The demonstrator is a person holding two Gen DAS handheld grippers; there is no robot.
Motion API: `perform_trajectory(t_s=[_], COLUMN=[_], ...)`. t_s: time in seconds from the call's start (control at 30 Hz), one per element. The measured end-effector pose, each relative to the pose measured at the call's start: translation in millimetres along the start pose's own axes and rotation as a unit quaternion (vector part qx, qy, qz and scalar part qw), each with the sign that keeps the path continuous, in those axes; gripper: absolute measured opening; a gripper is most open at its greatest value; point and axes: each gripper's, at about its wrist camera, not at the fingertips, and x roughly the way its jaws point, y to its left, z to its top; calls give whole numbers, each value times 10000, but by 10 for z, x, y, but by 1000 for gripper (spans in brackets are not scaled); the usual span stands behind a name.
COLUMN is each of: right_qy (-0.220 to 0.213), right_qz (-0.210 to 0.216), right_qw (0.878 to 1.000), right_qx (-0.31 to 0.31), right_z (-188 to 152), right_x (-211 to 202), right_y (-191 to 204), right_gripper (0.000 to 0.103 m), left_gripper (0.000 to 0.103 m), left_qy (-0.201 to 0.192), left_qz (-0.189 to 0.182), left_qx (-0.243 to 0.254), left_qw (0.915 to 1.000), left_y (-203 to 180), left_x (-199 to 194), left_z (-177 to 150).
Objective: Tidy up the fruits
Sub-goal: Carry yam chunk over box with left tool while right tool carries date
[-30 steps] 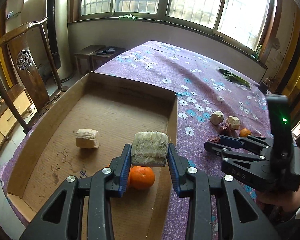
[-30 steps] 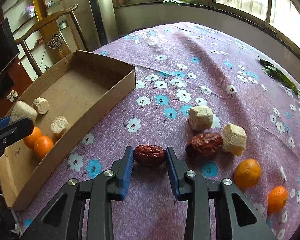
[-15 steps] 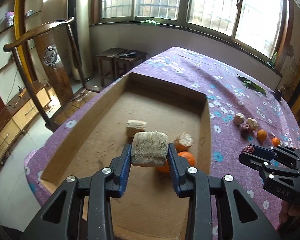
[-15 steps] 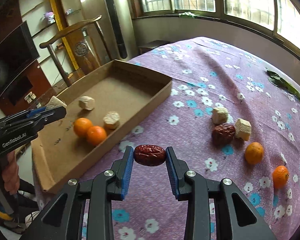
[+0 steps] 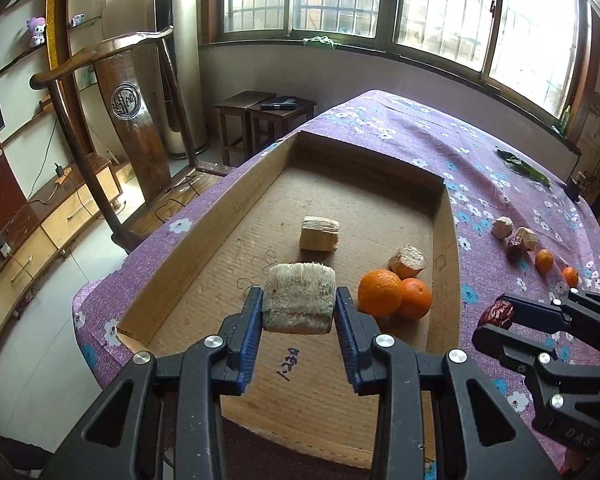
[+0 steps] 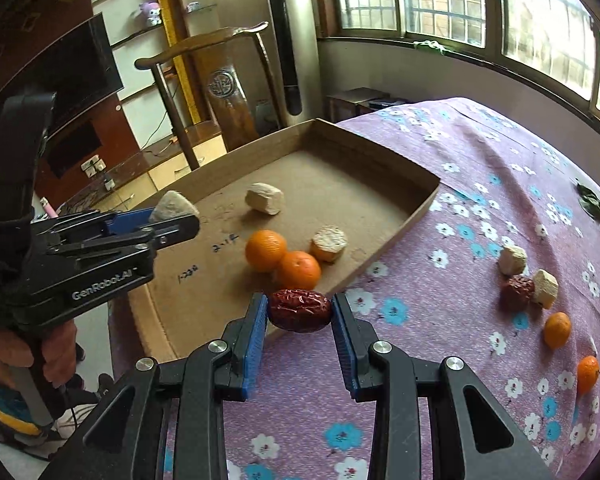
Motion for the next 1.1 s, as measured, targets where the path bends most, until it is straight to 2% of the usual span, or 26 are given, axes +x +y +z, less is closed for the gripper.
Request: perform_trajectory(t_s=[0.3, 0.97, 1.1], right_qy=[146, 411, 505], right_qz=[158, 357, 255], right_qw=[9996, 9979, 9977], right_qx=[-204, -355, -381], right_z=[57, 92, 112], right_x=[177, 445, 544], right_y=[181, 311, 313], right_gripper=[36, 36, 36], left_gripper=[34, 34, 34], left_qy=[36, 84, 110], left_qz=[95, 109, 102], left_qx=[-29, -69, -31], left_qw=[9999, 9999, 9999], left_y=[60, 115, 108], left_x=[113, 202, 276], left_z=[4, 18, 36])
